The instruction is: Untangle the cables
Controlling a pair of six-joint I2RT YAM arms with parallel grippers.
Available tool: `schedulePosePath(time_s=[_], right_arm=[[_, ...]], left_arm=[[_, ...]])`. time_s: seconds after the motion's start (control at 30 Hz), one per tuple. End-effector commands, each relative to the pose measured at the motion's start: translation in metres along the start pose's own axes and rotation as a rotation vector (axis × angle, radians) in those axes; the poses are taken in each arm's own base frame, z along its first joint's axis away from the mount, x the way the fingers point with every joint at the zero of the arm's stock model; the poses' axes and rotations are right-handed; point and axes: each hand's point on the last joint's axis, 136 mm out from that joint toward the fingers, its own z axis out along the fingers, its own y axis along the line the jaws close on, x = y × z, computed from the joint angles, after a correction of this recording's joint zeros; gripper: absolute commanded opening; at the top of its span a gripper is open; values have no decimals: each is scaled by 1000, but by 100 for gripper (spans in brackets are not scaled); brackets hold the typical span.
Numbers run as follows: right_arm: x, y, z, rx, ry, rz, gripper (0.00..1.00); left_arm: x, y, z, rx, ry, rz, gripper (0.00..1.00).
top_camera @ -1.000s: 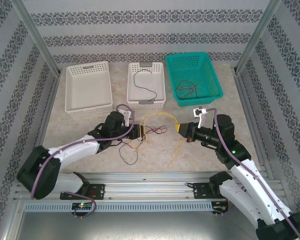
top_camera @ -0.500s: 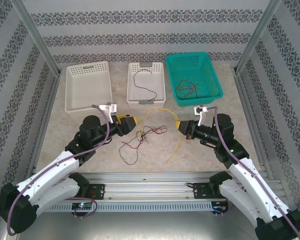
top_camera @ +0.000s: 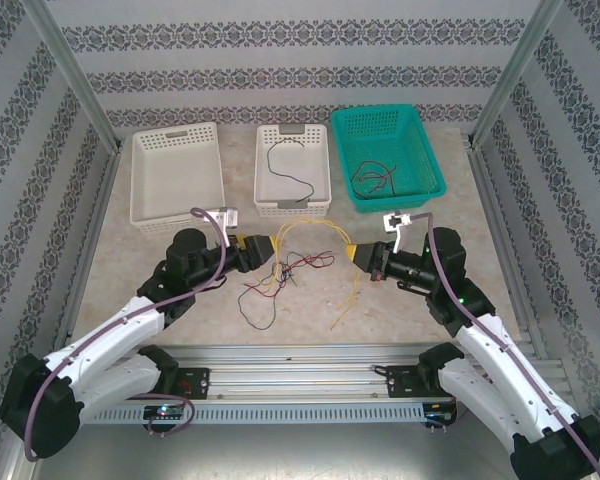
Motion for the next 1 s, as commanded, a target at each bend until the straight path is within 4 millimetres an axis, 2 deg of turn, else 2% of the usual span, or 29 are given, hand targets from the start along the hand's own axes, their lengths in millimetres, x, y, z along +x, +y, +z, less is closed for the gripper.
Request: schedulePosePath(time_s=[0.0,0.23,0.57,0.97], right_arm=[[4,6,1,-37,10,-27,0],[4,5,4,-33,17,-24,0],[8,7,8,-39,34,-27,0],[11,7,16,-33,53,-28,0]], left_arm=[[-23,-19,-10,82,-91,1,70],[-26,-12,-17,99,-149,-48,71],[-29,-22,-5,175,-112,-77,71],[-31,-35,-6,236,-104,-89,71]])
